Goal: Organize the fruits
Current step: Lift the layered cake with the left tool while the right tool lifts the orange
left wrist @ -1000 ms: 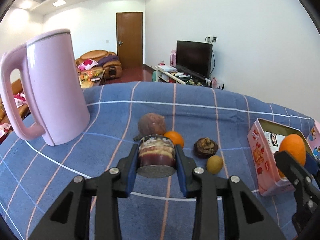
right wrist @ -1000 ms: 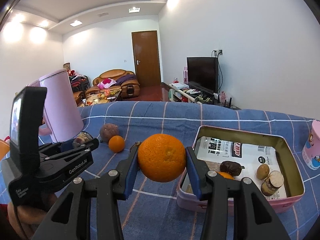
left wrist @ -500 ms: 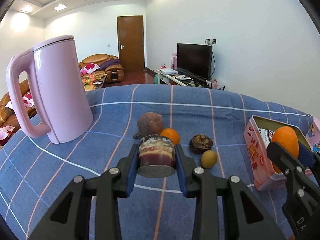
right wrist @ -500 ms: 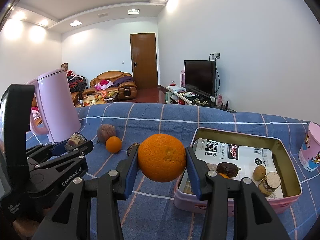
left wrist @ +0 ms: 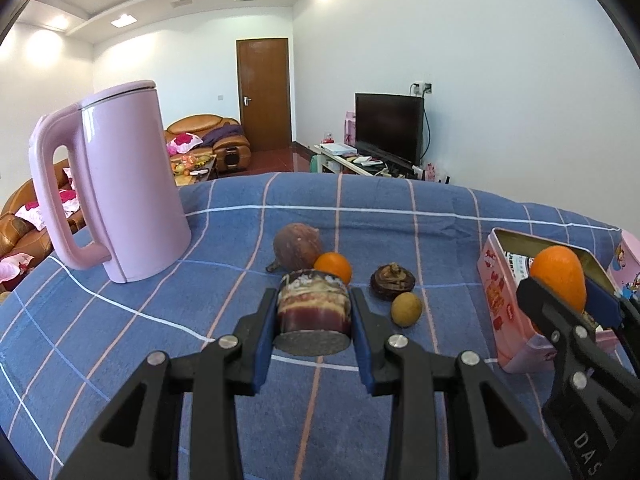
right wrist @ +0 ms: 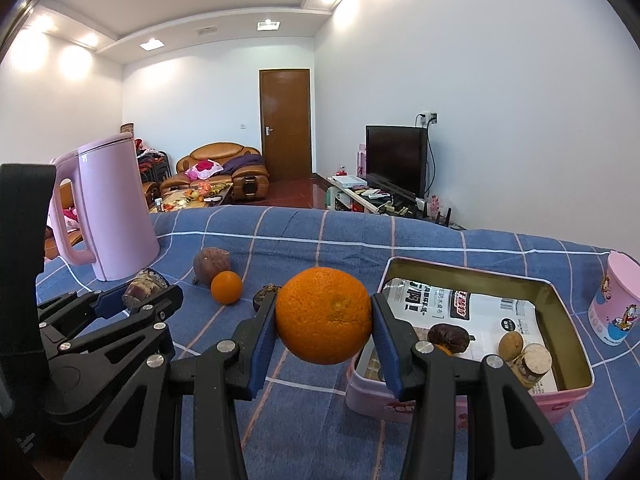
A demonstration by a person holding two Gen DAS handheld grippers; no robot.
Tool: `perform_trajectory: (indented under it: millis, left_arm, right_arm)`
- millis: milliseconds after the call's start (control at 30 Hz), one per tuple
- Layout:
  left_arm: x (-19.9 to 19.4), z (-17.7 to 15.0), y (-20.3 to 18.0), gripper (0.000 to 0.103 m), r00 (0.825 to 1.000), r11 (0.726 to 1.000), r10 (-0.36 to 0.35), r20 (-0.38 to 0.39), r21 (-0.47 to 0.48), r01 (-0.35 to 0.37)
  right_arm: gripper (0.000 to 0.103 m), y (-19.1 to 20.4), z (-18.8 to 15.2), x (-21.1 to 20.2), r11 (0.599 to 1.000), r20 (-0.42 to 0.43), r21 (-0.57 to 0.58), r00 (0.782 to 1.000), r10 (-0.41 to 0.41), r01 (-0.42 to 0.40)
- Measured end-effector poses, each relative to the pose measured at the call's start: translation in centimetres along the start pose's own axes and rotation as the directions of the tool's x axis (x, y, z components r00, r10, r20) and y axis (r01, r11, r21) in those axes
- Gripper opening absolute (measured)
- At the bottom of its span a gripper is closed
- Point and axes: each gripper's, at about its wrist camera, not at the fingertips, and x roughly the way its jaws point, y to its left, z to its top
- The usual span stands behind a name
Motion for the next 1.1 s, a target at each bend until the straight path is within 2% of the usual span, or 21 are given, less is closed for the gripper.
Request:
perform_trajectory:
  millis: [467,1100]
  left_arm:
    - [-0.5,-0.4,-0.6,0.036,1.0,1.0,-0.008,-0.004,-0.009,0.008]
    - [-0.8,-0.7,-3.9,0.036,0.999,0.999,-0.035,-0.015,0.021,0.035]
  right_arm:
    - [0.048,-0.3,-0.6,-1.1,1.0,0.003,-0.024,1.0,-0.01,0.01]
    - [0.048,-3.7,-1.3,-2.9,0.998,0.009,-0.042,0.999,-0.05,0.05]
